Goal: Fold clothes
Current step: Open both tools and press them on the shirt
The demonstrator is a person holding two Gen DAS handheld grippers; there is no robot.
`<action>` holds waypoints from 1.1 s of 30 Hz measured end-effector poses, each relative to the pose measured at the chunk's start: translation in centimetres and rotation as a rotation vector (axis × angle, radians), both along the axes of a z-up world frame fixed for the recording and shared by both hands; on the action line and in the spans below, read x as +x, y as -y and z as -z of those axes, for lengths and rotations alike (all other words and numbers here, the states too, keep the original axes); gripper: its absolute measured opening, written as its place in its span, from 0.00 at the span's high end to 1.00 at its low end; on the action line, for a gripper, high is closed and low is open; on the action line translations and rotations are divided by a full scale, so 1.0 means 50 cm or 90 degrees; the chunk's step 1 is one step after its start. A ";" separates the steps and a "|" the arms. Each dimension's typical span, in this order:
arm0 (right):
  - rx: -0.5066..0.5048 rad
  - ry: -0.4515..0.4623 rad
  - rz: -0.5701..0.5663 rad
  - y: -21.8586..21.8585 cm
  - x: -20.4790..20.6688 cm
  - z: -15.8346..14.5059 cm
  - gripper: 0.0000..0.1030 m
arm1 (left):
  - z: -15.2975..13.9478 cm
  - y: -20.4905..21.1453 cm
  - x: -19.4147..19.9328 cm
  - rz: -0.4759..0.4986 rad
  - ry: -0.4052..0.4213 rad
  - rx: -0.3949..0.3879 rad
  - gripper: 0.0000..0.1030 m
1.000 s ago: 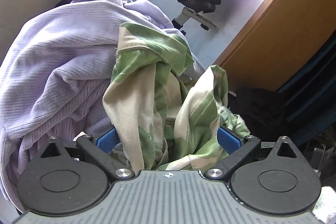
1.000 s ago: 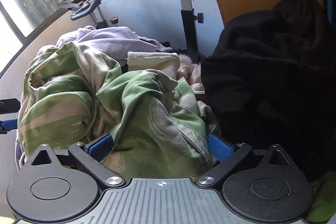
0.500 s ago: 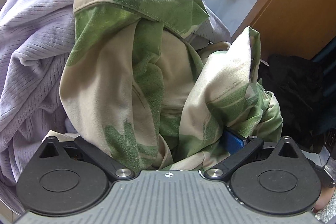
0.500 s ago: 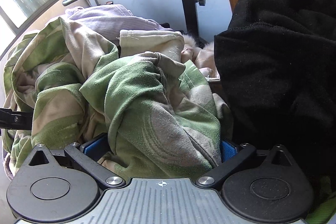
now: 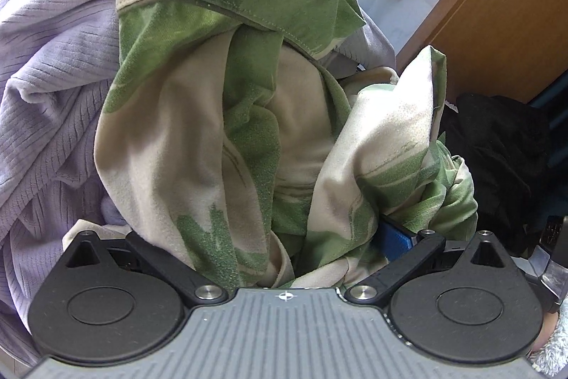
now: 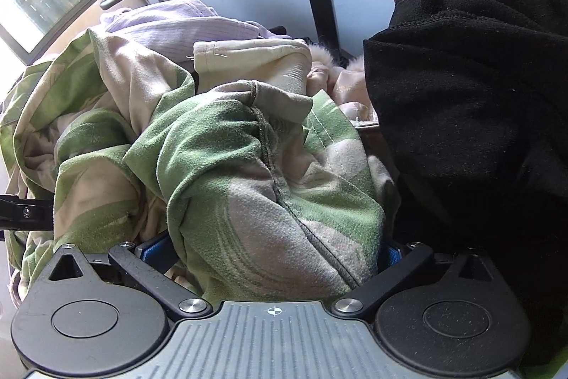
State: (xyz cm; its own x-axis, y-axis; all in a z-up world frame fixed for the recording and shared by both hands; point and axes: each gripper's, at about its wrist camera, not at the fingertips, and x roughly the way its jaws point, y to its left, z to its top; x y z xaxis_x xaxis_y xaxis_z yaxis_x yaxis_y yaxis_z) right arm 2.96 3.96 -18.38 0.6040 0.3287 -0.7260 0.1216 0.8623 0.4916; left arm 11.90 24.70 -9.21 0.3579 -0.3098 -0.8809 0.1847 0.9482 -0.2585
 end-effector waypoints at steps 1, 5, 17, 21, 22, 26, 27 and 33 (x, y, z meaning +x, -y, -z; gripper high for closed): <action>0.003 -0.002 0.002 -0.001 0.002 0.003 0.01 | 0.001 -0.001 0.001 -0.001 -0.002 -0.002 0.00; 0.004 -0.012 -0.005 -0.010 0.013 -0.003 0.05 | 0.005 -0.004 0.007 -0.004 -0.008 -0.010 0.00; -0.009 -0.022 -0.021 -0.031 0.031 -0.015 0.06 | 0.009 -0.010 0.009 -0.005 0.001 -0.025 0.00; -0.016 -0.042 -0.009 -0.036 0.033 -0.022 0.06 | 0.006 -0.017 0.009 -0.002 0.005 -0.036 0.00; -0.016 -0.049 -0.005 -0.036 0.033 -0.023 0.06 | 0.005 -0.019 0.009 -0.001 0.006 -0.038 0.00; 0.004 -0.060 0.005 -0.028 0.036 -0.015 0.04 | 0.000 -0.026 0.009 0.002 0.008 -0.049 0.00; 0.004 -0.056 0.007 -0.025 0.032 -0.012 0.04 | -0.001 -0.028 0.009 0.003 0.008 -0.052 0.00; -0.011 -0.010 -0.019 -0.017 -0.012 -0.019 0.11 | -0.011 -0.054 -0.003 0.013 0.014 -0.085 0.00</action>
